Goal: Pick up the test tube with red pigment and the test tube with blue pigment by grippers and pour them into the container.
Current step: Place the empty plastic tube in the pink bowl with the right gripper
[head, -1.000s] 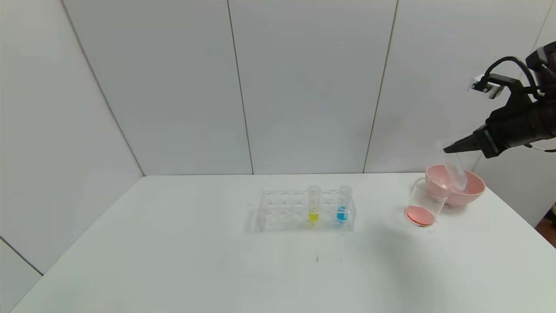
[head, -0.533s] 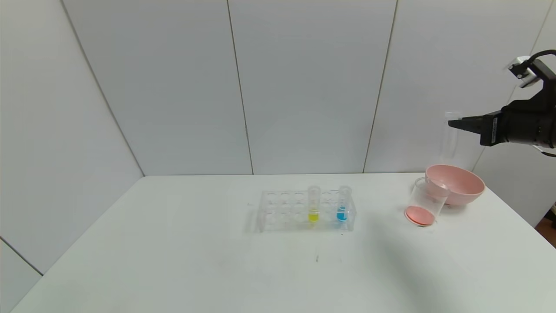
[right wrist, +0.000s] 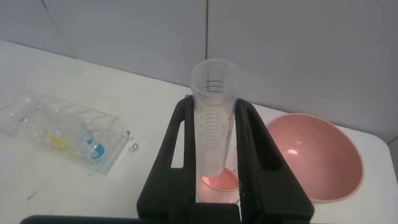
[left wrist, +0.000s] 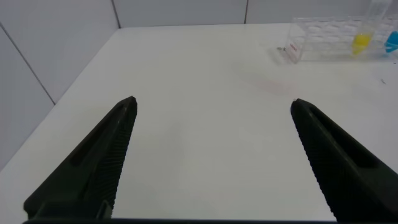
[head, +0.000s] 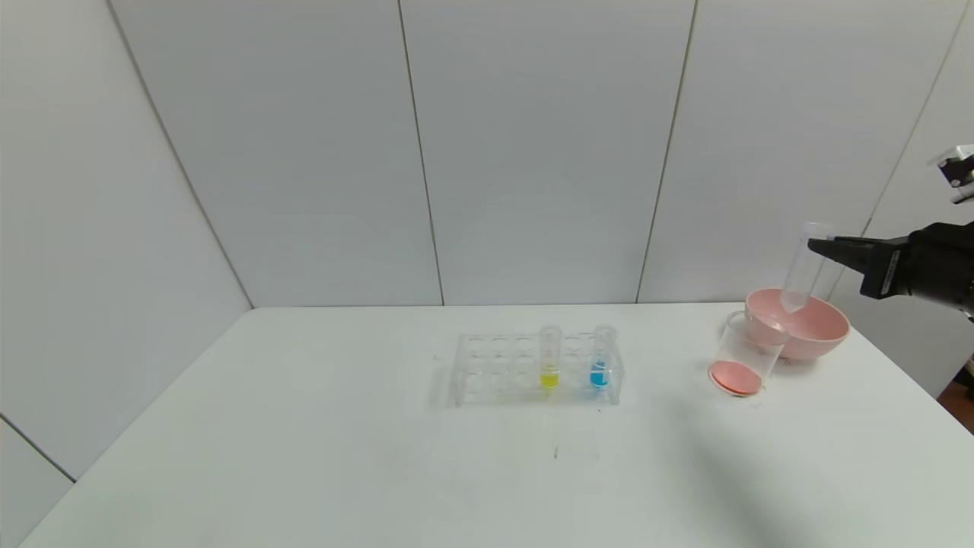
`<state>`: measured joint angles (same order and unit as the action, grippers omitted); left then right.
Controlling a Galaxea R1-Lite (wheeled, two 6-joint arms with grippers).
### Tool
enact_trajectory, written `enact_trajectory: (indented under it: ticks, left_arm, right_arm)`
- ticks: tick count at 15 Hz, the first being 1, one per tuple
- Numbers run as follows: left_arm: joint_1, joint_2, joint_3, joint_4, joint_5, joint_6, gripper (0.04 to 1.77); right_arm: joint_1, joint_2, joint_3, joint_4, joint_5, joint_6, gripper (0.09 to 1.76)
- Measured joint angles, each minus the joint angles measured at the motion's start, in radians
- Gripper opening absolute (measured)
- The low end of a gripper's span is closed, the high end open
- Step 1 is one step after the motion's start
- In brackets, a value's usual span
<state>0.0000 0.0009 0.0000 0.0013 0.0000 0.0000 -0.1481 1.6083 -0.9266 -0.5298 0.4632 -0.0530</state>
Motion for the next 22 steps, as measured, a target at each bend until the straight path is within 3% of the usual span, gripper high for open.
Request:
enact_trajectory:
  ticks: [6,10,16,22]
  left_arm:
    - [0.000,0.000,0.000,0.000,0.000,0.000,1.76]
    - [0.000,0.000,0.000,0.000,0.000,0.000,1.76]
    - [0.000,0.000,0.000,0.000,0.000,0.000,1.76]
    - [0.000,0.000,0.000,0.000,0.000,0.000,1.76]
  right_arm:
    - [-0.040,0.068,0.016,-0.157,-0.002,0.001,0.45]
    - [-0.096,0.225,-0.063,-0.269,-0.041,0.002,0.45]
    - [-0.140,0.459,-0.268,-0.284,-0.143,0.011,0.45]
    - [-0.143,0.524,-0.303,-0.290,-0.145,0.020,0.45]
